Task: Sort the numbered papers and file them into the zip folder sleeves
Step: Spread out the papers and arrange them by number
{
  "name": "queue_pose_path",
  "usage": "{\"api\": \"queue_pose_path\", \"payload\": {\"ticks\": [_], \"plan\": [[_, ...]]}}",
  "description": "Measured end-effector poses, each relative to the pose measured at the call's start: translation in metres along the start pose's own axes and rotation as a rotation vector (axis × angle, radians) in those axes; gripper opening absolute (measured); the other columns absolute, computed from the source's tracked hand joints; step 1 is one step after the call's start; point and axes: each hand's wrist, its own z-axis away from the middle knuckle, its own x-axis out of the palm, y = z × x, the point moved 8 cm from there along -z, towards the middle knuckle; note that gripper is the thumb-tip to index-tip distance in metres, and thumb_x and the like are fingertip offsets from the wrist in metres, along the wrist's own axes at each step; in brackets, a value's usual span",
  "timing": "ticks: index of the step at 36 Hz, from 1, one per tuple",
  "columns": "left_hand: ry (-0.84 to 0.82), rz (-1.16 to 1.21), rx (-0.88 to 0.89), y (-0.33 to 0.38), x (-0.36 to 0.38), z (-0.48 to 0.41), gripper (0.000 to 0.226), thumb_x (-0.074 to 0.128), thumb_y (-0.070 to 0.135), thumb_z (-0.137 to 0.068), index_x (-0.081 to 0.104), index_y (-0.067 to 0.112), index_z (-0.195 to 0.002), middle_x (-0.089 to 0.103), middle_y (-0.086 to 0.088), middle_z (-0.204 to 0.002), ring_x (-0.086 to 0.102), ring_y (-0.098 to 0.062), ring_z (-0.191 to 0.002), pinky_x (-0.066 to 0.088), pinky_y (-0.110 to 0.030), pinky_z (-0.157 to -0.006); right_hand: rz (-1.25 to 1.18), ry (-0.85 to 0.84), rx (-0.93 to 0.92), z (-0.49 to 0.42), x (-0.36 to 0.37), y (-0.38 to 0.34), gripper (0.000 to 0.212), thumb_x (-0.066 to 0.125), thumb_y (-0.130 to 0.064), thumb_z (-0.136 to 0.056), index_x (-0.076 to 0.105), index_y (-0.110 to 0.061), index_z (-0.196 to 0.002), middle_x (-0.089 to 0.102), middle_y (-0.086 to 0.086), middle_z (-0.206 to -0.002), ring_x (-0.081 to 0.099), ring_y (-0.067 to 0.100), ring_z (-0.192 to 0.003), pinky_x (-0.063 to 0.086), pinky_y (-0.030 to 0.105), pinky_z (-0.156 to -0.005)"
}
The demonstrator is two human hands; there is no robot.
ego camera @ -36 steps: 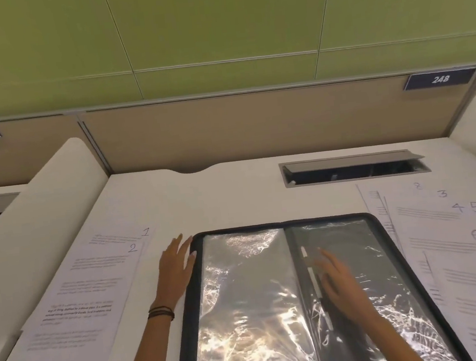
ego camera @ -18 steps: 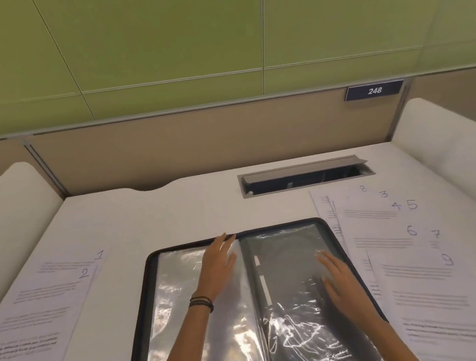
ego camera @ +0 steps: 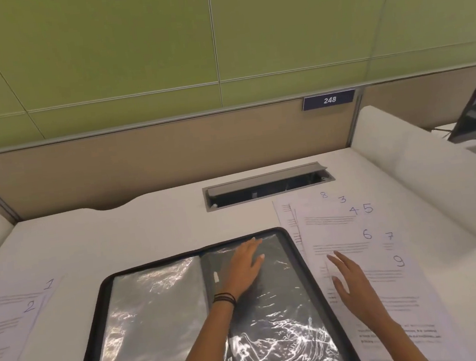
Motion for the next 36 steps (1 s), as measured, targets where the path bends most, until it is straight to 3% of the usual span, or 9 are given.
{"api": "queue_pose_path", "payload": {"ticks": [6,12,16,22,30,34,36], "plan": [[-0.018,0.074,0.016,0.030,0.030,-0.027,0.045,0.045,0.027,-0.099,0.036,0.023,-0.143,0.033,-0.001,-0.151,0.027,-0.018,-0.140,0.019,-0.034,-0.117,0.015,-0.028,0.056,-0.006,-0.008,0.032,0.048,0.054,-0.015,-0.092,0.042,-0.017,-0.139,0.036,0.004,-0.148,0.034,0.022,-0.136,0.020,0.029,-0.109],[-0.145,-0.103,0.098,0.059,0.074,-0.043,0.048,0.045,0.023,-0.099,0.034,0.016,-0.145,0.033,-0.002,-0.152,0.027,-0.017,-0.140,-0.001,-0.045,-0.117,0.013,-0.082,0.095,-0.016,-0.008,0.051,0.047,0.053,-0.019,-0.094,0.040,-0.019,-0.139,0.032,0.003,-0.150,0.028,0.022,-0.139,0.015,0.027,-0.110],[-0.177,-0.079,0.058,0.066,0.093,-0.057,0.050,0.044,0.022,-0.099,0.030,0.013,-0.146,0.031,-0.003,-0.152,0.027,-0.019,-0.141,0.000,-0.039,-0.118,0.035,-0.134,0.077,-0.026,-0.006,0.060,0.046,0.049,-0.024,-0.095,0.038,-0.024,-0.140,0.028,0.000,-0.152,0.025,0.019,-0.141,0.012,0.025,-0.110],[-0.261,-0.123,0.017,0.081,0.108,-0.081,0.057,0.042,0.025,-0.100,0.017,0.011,-0.150,0.015,-0.006,-0.158,0.016,-0.019,-0.145,0.004,-0.028,-0.116,0.023,-0.123,0.005,-0.046,-0.013,0.064,0.041,0.050,-0.016,-0.095,0.047,-0.021,-0.135,0.036,0.002,-0.148,0.033,0.020,-0.136,0.020,0.028,-0.111],[-0.297,-0.044,-0.097,0.078,0.122,-0.109,0.065,0.041,0.026,-0.101,0.004,0.007,-0.151,-0.008,-0.010,-0.158,0.000,-0.023,-0.146,0.005,-0.029,-0.116,0.046,-0.201,0.065,-0.055,0.010,0.088,0.041,0.042,-0.023,-0.098,0.040,-0.022,-0.139,0.030,0.000,-0.151,0.028,0.016,-0.138,0.012,0.020,-0.110],[-0.273,0.054,-0.155,0.075,0.126,-0.123,0.064,0.041,0.026,-0.101,0.005,0.006,-0.150,-0.006,-0.012,-0.158,0.000,-0.023,-0.146,0.005,-0.028,-0.115,0.006,-0.184,0.075,-0.052,0.017,0.097,0.050,0.027,-0.041,-0.092,0.050,-0.020,-0.132,0.039,0.001,-0.145,0.038,0.018,-0.132,0.019,0.023,-0.109],[-0.258,0.108,-0.199,0.074,0.126,-0.131,0.063,0.041,0.027,-0.101,0.008,0.006,-0.150,-0.002,-0.012,-0.158,0.001,-0.023,-0.146,0.006,-0.030,-0.116,-0.001,-0.165,0.081,-0.052,0.016,0.098,0.048,0.029,-0.039,-0.092,0.051,-0.022,-0.131,0.040,0.000,-0.144,0.038,0.015,-0.131,0.020,0.023,-0.109]]}}
